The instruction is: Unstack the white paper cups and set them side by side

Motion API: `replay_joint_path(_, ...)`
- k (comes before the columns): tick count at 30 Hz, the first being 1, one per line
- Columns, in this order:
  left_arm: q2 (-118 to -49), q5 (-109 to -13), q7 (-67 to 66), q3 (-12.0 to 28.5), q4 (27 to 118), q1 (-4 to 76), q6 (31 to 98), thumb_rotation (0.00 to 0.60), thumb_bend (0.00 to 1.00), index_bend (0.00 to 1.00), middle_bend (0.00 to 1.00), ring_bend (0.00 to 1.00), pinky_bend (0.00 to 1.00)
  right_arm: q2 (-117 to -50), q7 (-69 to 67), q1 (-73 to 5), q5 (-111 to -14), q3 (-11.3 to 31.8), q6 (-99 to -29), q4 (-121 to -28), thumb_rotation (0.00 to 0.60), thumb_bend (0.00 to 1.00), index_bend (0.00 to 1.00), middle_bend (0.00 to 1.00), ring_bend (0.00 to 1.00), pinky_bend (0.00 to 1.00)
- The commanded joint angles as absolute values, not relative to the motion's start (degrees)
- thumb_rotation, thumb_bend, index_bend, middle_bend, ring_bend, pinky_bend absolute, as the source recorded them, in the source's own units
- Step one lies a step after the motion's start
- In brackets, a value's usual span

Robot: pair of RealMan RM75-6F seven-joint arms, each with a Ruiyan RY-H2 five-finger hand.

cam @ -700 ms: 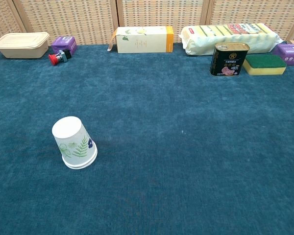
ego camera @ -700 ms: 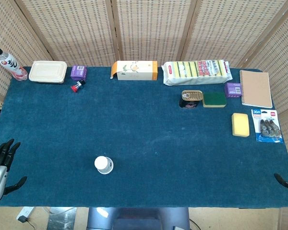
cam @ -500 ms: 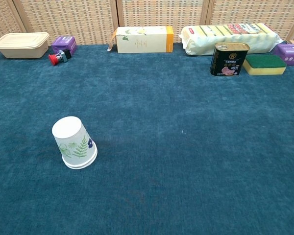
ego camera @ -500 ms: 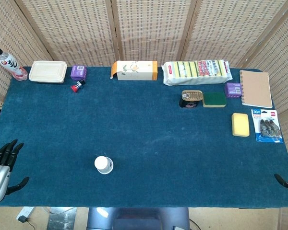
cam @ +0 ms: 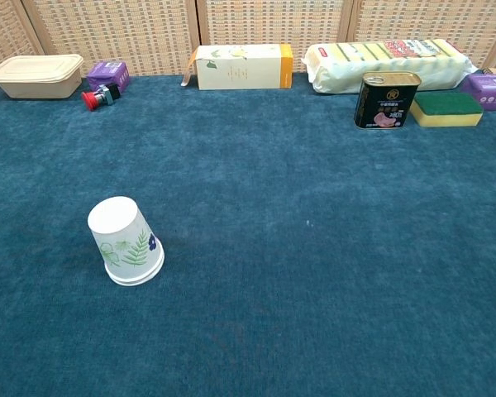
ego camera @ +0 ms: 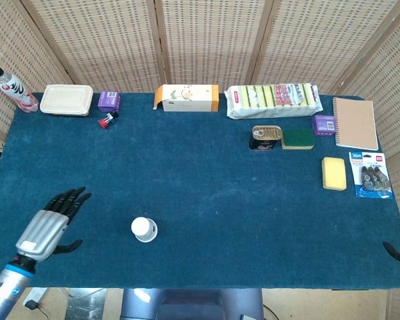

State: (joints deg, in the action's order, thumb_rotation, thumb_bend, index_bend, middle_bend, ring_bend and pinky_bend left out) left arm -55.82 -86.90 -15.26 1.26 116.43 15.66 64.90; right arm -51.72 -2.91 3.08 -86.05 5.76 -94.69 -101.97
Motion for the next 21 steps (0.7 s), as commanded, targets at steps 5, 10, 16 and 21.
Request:
replay_joint_path(5,-61.94,-66.94,-28.63,6.89,121.18,29.78,51.80,0.600,0.18,0.00,0.00,0.00,0.09,-51.15,-4.90,3.15,-85.53,6.00,-94.53,-101.80,0.600,0.01,0.11,0.00,0.00,0.00)
replay_joint_path(10,-65.07,-60.08,-32.85,7.34,121.41,33.46,51.94,0.600,0.18,0.01,0.00,0.00,0.09,-50.92,-5.64,3.16,-85.57,6.02,-94.47,-101.74,0.600,0.01,0.11,0.00,0.00,0.00)
replay_joint_path(16,-68.67,-53.02,-37.82,6.18,121.16,37.49,53.57,0.600,0.18,0.11,0.00,0.00,0.09,-50.48,-7.12,3.33,-85.25,6.21,-94.60,-101.53,0.600,0.01,0.11,0.00,0.00,0.00)
replay_joint_path(21,-70.27,-49.41,-40.09,4.89,121.17,39.48,55.33,0.600,0.18,0.19,0.00,0.00,0.09,-50.23,-8.03,3.40,-85.09,6.31,-94.62,-101.39,0.600,0.01,0.11,0.00,0.00,0.00)
